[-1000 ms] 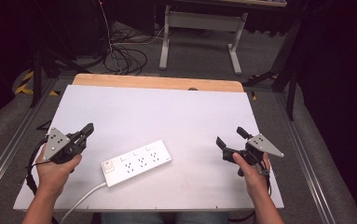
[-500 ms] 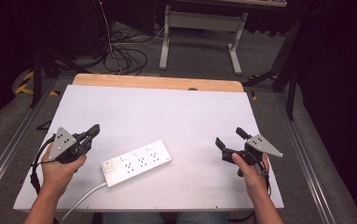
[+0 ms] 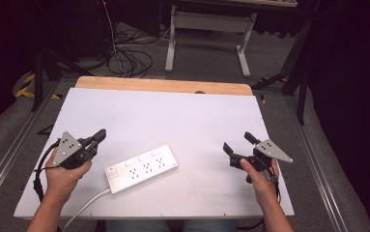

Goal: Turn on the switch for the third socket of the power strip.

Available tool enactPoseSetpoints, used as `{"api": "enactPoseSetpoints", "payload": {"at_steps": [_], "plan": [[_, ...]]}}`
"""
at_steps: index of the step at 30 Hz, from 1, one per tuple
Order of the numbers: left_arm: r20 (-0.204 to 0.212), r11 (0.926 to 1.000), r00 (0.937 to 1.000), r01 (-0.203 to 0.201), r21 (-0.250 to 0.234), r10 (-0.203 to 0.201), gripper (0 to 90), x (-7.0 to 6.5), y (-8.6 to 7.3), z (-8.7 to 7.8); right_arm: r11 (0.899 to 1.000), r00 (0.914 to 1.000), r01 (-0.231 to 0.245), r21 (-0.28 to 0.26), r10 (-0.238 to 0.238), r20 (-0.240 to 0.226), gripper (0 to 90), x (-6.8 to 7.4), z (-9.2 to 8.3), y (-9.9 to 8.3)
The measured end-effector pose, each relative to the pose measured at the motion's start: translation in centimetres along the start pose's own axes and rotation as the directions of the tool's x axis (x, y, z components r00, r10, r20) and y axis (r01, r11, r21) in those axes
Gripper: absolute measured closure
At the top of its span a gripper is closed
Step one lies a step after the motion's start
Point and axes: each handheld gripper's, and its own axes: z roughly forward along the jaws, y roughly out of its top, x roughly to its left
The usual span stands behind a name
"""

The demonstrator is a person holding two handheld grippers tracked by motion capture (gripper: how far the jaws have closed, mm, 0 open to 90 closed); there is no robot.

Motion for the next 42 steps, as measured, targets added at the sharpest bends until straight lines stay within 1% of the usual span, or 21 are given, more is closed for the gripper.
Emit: {"api": "enactPoseSetpoints", "payload": {"at_steps": [2, 7, 14, 17, 24, 25, 30, 33, 35, 39, 40, 42], "plan": [[0.007, 1.0000, 1.0000, -0.004, 0.003, 0.004, 89.8, 0.0, 0.0, 0.0, 1.000, 1.0000, 0.001, 0.001, -0.001, -0.001, 6.5, 0.0, 0.0, 0.0], [0.018, 1.0000, 0.9998, 0.001, 0.005, -0.001, 89.8, -0.3, 0.1, 0.1, 1.000, 1.0000, 0.002, 0.002, -0.002, -0.003, 6.5, 0.0, 0.1, 0.0], [0.058, 0.9997, 0.9982, -0.017, 0.016, 0.016, 89.8, -1.0, 0.2, 0.5, 1.000, 1.0000, 0.002, 0.001, -0.002, -0.002, 6.5, 0.0, 0.0, 0.0], [0.066, 0.9998, 0.9978, -0.012, 0.018, 0.011, 89.8, -1.1, 0.1, 0.6, 1.000, 1.0000, 0.006, 0.007, -0.006, -0.004, 6.5, 0.0, 0.2, -0.1], [0.077, 0.9995, 0.9969, -0.018, 0.026, 0.016, 89.7, -1.2, 0.1, 0.8, 1.000, 0.9999, 0.010, 0.012, -0.010, -0.008, 6.5, 0.1, 0.4, -0.1], [0.079, 0.9995, 0.9968, -0.015, 0.028, 0.013, 89.8, -1.3, 0.1, 0.8, 1.000, 0.9999, 0.010, 0.008, -0.010, -0.005, 6.5, 0.1, 0.3, -0.1], [0.086, 0.9995, 0.9960, -0.024, 0.020, 0.023, 89.8, -1.6, 0.3, 0.8, 1.000, 1.0000, 0.006, 0.004, -0.006, -0.004, 6.5, 0.1, 0.1, -0.1], [0.097, 0.9992, 0.9950, -0.027, 0.029, 0.024, 89.8, -1.8, 0.2, 1.0, 1.000, 1.0000, 0.008, 0.003, -0.008, -0.006, 6.5, 0.1, 0.1, -0.1], [0.102, 0.9994, 0.9946, -0.022, 0.028, 0.019, 89.8, -2.0, 0.2, 1.1, 1.000, 1.0000, 0.008, 0.003, -0.008, -0.006, 6.5, 0.1, 0.1, -0.1], [0.114, 0.9988, 0.9931, -0.032, 0.036, 0.028, 89.8, -2.2, 0.3, 1.3, 1.000, 1.0000, 0.006, 0.005, -0.006, -0.006, 6.5, 0.1, 0.2, -0.1], [0.118, 0.9988, 0.9927, -0.029, 0.038, 0.025, 89.8, -2.3, 0.3, 1.4, 1.000, 1.0000, 0.007, 0.005, -0.007, -0.007, 6.5, 0.1, 0.1, -0.1], [0.121, 0.9990, 0.9924, -0.029, 0.033, 0.024, 89.8, -2.4, 0.4, 1.5, 1.000, 0.9999, 0.007, 0.005, -0.007, -0.007, 6.5, 0.2, 0.1, -0.1]]}}
